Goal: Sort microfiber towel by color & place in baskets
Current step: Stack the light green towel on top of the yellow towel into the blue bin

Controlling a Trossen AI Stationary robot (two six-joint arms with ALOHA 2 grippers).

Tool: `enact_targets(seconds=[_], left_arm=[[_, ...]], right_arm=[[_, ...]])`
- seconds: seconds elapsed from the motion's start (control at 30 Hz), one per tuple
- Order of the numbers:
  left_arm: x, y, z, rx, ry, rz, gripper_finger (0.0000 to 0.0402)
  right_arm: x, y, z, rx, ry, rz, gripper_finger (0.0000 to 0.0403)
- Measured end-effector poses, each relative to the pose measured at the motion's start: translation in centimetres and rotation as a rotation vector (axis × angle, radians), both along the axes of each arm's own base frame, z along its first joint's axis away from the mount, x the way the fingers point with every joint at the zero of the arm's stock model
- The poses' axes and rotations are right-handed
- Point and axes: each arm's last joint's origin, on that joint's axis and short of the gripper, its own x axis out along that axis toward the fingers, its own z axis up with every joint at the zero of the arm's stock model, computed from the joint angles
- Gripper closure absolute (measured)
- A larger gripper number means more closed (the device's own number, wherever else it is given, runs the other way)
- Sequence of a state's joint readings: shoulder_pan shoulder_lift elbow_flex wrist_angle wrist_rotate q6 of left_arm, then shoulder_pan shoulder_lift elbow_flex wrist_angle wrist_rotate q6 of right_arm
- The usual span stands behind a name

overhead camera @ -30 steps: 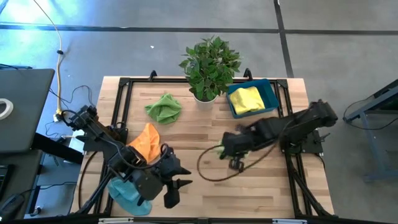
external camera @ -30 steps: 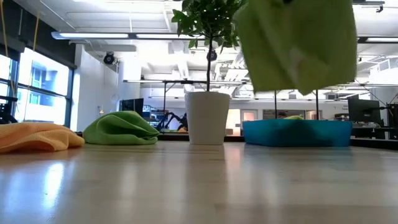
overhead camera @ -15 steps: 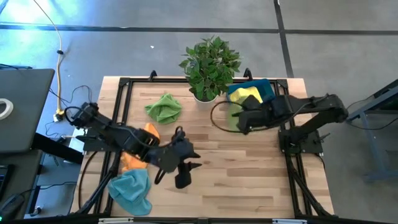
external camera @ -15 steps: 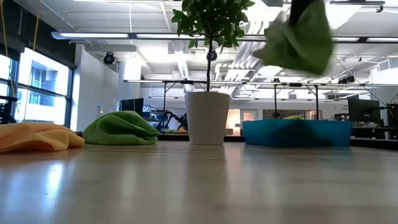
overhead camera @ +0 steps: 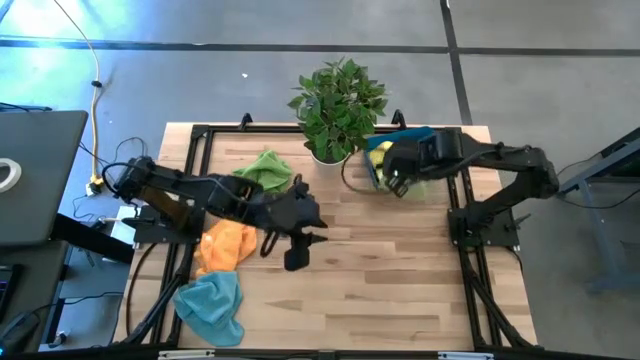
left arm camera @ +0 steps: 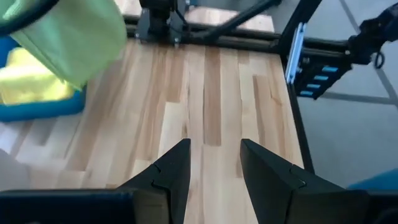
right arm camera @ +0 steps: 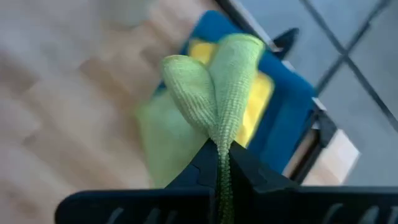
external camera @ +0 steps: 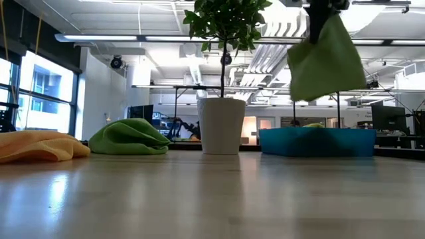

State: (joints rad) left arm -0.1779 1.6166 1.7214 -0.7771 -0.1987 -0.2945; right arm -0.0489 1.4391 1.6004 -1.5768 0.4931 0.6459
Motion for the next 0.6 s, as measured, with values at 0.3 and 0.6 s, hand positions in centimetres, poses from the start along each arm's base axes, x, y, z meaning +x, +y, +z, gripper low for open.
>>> enact_targets(seconds=[0.3,0.6], left_arm=[[-1.1,3.9,1.7,0.01,-0.042,0.033,0.0273],[-2.5,6.3,3.0,0.059,-0.079,0.067,0.0273]], right_arm=[[-1.8,-6.3,-2.7,-0.053,0.142,-0.242,0.0402],[-4.2,-12.0,-5.6,-0.119,0.233,-0.415,0.0402]])
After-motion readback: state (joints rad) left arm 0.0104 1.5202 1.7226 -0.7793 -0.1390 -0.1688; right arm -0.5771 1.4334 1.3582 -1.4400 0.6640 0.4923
